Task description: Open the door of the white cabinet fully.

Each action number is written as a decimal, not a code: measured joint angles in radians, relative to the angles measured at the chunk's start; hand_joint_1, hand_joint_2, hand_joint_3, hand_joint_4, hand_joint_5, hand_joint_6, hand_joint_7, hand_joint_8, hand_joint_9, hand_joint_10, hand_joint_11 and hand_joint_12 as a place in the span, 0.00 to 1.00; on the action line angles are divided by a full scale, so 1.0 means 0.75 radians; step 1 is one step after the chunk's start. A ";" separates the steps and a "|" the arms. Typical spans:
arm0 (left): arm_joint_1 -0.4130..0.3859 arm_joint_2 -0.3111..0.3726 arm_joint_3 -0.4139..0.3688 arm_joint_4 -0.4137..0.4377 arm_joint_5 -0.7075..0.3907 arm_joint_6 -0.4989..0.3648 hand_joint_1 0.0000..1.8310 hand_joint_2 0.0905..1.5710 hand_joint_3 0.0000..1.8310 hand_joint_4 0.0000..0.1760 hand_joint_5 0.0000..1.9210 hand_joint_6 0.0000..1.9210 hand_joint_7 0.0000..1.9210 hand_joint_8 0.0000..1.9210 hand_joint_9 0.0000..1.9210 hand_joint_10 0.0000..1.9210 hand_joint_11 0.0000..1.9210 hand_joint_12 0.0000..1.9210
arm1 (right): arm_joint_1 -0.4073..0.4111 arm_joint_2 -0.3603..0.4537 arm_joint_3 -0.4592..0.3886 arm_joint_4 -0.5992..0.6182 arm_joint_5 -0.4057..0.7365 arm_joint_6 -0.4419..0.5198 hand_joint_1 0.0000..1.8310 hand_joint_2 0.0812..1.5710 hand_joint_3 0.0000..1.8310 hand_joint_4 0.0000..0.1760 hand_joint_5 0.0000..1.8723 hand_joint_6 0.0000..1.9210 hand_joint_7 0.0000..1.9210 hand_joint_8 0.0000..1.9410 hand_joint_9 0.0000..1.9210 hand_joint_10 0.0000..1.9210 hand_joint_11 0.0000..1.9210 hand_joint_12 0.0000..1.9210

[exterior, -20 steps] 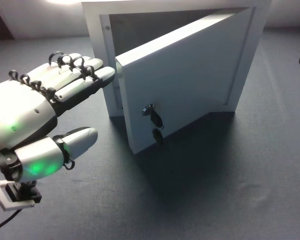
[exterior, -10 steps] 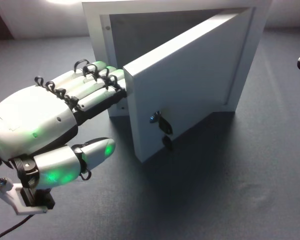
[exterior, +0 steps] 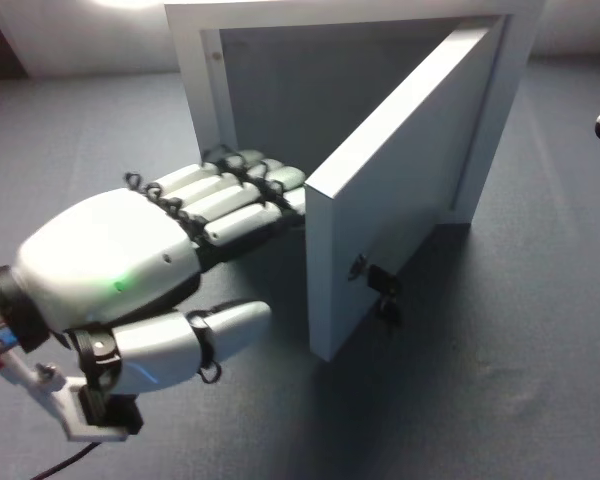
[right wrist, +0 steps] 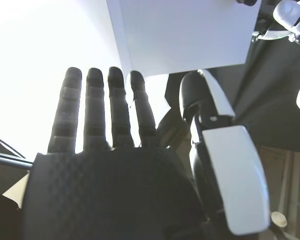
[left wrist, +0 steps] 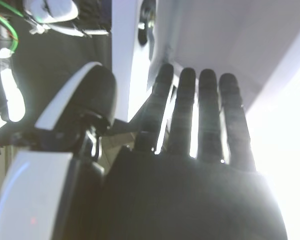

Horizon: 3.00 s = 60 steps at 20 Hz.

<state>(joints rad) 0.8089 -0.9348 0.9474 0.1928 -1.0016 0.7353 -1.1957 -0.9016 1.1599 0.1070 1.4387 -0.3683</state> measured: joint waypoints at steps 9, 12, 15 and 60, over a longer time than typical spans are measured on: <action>-0.128 -0.092 0.056 0.163 0.125 -0.080 0.00 1.00 0.10 0.00 0.03 0.01 0.02 0.01 0.02 0.01 0.04 0.02 | 0.000 -0.003 0.000 0.003 -0.002 0.002 0.26 0.87 0.00 0.00 0.12 0.00 0.11 0.00 0.09 0.00 0.07 0.02; -0.178 -0.143 0.083 0.218 0.161 -0.108 0.00 1.00 0.11 0.00 0.04 0.01 0.02 0.01 0.01 0.00 0.04 0.02 | 0.000 -0.008 0.000 0.006 0.000 0.003 0.27 0.87 0.00 0.00 0.13 0.00 0.11 0.00 0.09 0.00 0.07 0.01; -0.216 -0.179 0.091 0.297 0.204 -0.125 0.00 1.00 0.11 0.00 0.08 0.00 0.06 0.00 0.05 0.00 0.07 0.03 | 0.000 -0.019 0.007 0.006 -0.004 0.011 0.27 0.87 0.00 0.00 0.13 0.00 0.11 0.00 0.09 0.00 0.08 0.02; 0.466 0.261 -0.115 -0.673 -0.642 0.086 0.00 0.96 0.00 0.00 0.01 0.00 0.00 0.00 0.00 0.00 0.00 0.00 | -0.084 0.039 -0.016 0.266 0.180 0.007 0.30 0.91 0.01 0.00 0.11 0.00 0.10 0.00 0.07 0.00 0.06 0.01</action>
<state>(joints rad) 1.1587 -0.7391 0.8612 -0.3122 -1.4830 0.7998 -1.2587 -0.8722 1.1477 0.3065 1.5738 -0.3634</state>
